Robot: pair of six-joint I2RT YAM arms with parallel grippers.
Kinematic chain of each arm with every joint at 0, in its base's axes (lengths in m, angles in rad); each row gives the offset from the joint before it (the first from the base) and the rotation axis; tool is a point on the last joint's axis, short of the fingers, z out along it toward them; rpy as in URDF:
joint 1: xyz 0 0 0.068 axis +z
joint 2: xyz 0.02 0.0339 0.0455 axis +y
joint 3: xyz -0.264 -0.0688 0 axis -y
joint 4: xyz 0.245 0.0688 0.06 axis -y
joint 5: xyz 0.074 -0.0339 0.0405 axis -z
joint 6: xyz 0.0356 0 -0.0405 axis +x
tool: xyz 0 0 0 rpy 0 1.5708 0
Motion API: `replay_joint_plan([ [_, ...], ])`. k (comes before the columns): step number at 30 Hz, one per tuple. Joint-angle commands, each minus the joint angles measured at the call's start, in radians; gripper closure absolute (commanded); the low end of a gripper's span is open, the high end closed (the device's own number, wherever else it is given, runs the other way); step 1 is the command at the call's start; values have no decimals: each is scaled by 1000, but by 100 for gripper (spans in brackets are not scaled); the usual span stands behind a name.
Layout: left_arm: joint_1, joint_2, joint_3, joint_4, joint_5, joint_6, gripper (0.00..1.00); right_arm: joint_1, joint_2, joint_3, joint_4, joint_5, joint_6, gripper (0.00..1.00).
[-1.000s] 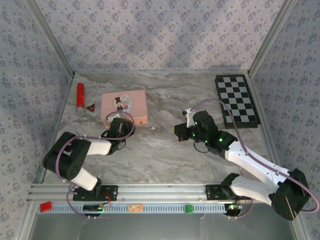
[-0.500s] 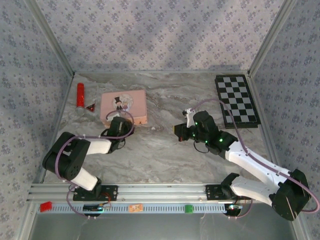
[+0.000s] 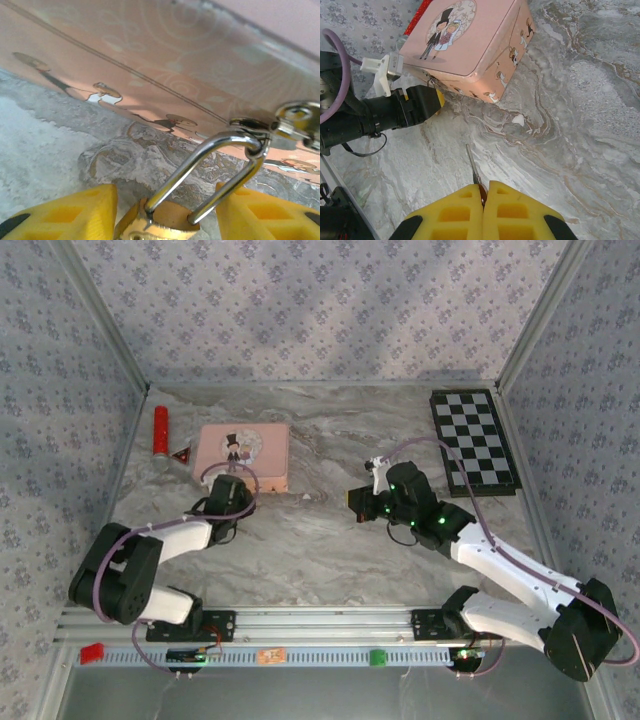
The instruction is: Unlock the padlock with the key
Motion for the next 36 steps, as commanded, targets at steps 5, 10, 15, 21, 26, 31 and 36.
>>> replay_joint_plan([
  [5,50,41,49,48,159,91,45,9,-28,-4,-8,23,-4,100],
  [10,49,46,58,64,274,135,46,9,-16,2,2,19,-3,100],
  [15,49,35,61,86,357,184,48,9,4,18,2,10,-10,100],
  [21,69,50,63,95,347,181,51,8,9,22,3,9,-9,100],
  [26,77,83,67,126,364,161,58,9,8,25,-3,10,-10,100],
  [31,77,87,56,139,366,140,69,10,8,20,-2,11,-7,100],
  [36,77,80,47,131,354,110,77,10,22,14,20,3,7,100],
])
